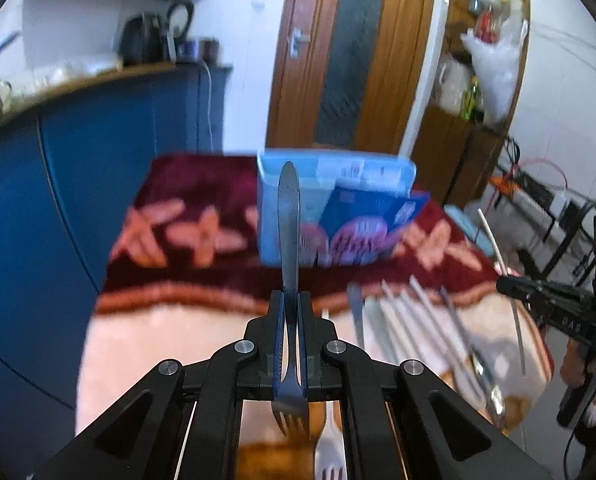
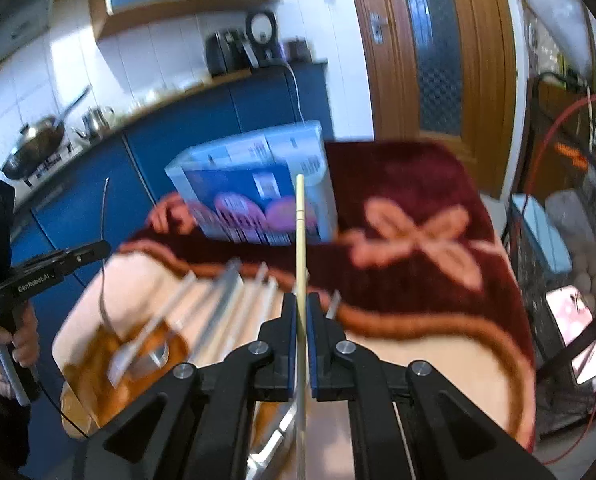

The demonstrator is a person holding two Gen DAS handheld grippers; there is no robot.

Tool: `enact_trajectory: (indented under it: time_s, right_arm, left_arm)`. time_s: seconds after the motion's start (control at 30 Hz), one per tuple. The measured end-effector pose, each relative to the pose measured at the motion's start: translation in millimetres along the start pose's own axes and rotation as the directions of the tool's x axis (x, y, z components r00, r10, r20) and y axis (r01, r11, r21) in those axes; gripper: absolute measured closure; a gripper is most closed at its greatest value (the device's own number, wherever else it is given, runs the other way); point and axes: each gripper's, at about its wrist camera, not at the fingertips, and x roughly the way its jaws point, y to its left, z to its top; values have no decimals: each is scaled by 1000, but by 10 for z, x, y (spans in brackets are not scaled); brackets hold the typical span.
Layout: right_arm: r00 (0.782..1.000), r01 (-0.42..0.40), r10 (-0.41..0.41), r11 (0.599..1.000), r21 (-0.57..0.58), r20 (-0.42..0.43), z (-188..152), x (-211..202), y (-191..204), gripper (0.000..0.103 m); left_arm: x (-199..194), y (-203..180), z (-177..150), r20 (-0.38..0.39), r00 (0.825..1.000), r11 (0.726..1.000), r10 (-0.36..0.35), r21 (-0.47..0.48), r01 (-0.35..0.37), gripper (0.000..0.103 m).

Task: Organize utensils
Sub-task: 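Carry the fork and chopstick to the blue caddy and drop them in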

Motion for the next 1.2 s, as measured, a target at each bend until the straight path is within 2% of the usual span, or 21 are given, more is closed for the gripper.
enact_trajectory:
  time_s: [0.1, 0.2, 0.43, 0.67, 0.83, 1.0, 1.2]
  right_arm:
    - [998, -12, 12, 1000, 0, 67, 131, -20, 45, 97]
    - [991, -11, 11, 1000, -7, 132, 259, -25, 76, 97]
    - [974, -23, 24, 1000, -4, 225, 568, 65, 59, 97]
    - [943, -44, 48, 999, -18, 330, 911, 187, 14, 97]
    - [920, -42, 45, 999, -17, 389, 1172, 419, -8, 97]
    - [904, -32, 36, 999, -18, 427, 1349, 679, -41, 97]
    - [888, 1, 15, 999, -34, 459, 1369, 990, -22, 97]
  left_arm:
    - [-95, -39, 159, 73, 997, 1000, -14, -12, 15, 97]
    - [-119, -59, 355, 148, 989, 1000, 2, -10, 0, 97]
    - [-40, -20, 853, 231, 973, 999, 4, -50, 8, 97]
    - [158, -42, 1246, 267, 964, 998, 10, -65, 7, 97]
    - [353, -45, 1438, 302, 953, 997, 42, -70, -22, 97]
    - [643, 9, 1479, 277, 960, 995, 33, -98, -6, 97]
    - [979, 67, 1370, 232, 972, 994, 26, -109, 0, 97]
